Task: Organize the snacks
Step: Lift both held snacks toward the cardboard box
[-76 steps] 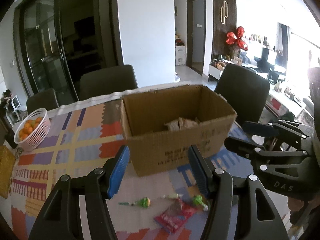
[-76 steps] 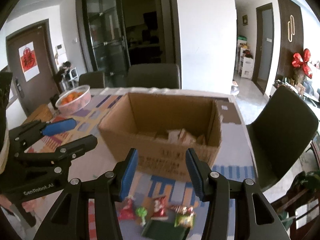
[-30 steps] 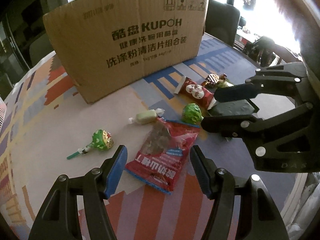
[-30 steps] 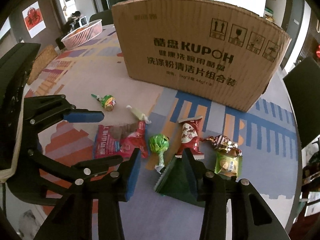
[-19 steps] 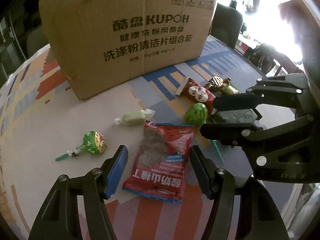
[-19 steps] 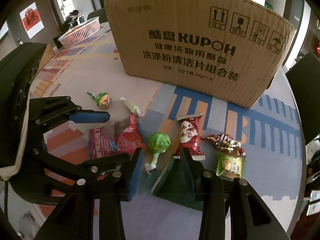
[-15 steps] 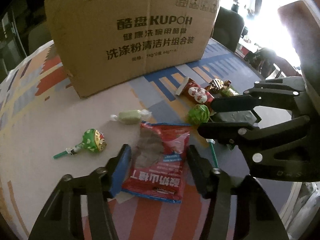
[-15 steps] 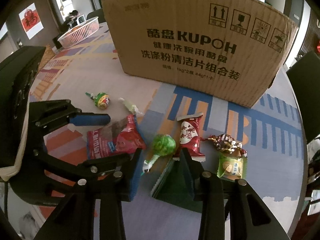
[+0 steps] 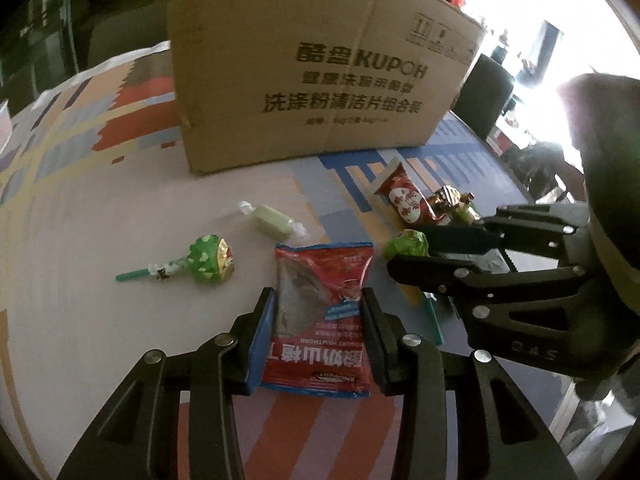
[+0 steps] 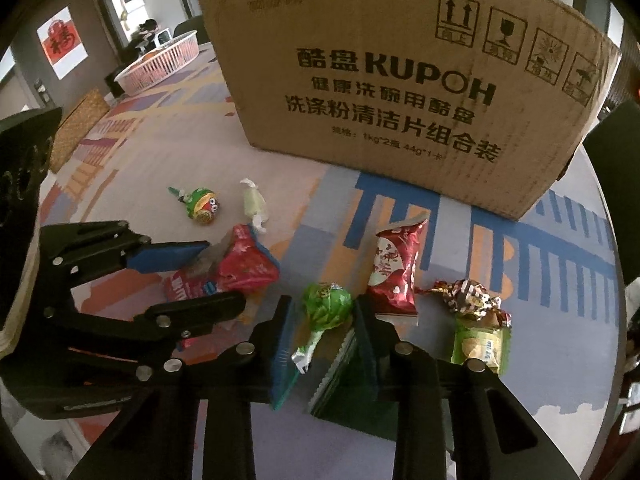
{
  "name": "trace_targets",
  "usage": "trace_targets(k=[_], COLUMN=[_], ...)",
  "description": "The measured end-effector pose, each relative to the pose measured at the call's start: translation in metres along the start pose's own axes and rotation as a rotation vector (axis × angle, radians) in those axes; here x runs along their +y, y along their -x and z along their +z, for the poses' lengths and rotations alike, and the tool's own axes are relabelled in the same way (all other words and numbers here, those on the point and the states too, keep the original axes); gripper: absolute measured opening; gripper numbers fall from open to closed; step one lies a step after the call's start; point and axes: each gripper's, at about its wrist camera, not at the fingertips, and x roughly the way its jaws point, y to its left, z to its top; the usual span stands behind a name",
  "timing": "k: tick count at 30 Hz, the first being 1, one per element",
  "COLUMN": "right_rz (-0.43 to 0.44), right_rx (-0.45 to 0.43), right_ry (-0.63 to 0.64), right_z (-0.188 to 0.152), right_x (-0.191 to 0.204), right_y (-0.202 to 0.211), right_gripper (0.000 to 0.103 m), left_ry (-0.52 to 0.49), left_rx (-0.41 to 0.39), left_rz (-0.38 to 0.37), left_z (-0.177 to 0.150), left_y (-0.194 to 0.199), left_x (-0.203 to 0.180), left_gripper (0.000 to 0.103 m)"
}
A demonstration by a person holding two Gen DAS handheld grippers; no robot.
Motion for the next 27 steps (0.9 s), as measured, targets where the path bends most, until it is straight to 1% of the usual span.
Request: trace_targets(k=[6,12,19,27], right_rz=[0.011,0.033,0.029,0.021], right_rx=[0.0,-0.029,-0.114,-0.234], right_ry=[-0.022,-0.049,-0.059,-0.068], right_z=[-0.001,-0.005,-0.003,0.008], right_x=[0.0,-0.005,-0.006,-0.011], right_y=[-0.004,0.01,0.045,0.092], right_gripper=[0.028,0.028,0.028,0.028], left_ry=[0.046,0.061,0.068,0.043], left_rx=[-0.025,-0.073,-0.145,-0.249], left_rz=[0.016,0.035,0.049,0.051], left_z=[-0.001,0.0,0.011,0.036], left_y=[0.01,0.028,0.057,0.094], left_x=[-0.002,-0.009,-0.022,-0.041], left_gripper=[0.04,0.04,0.04,0.04])
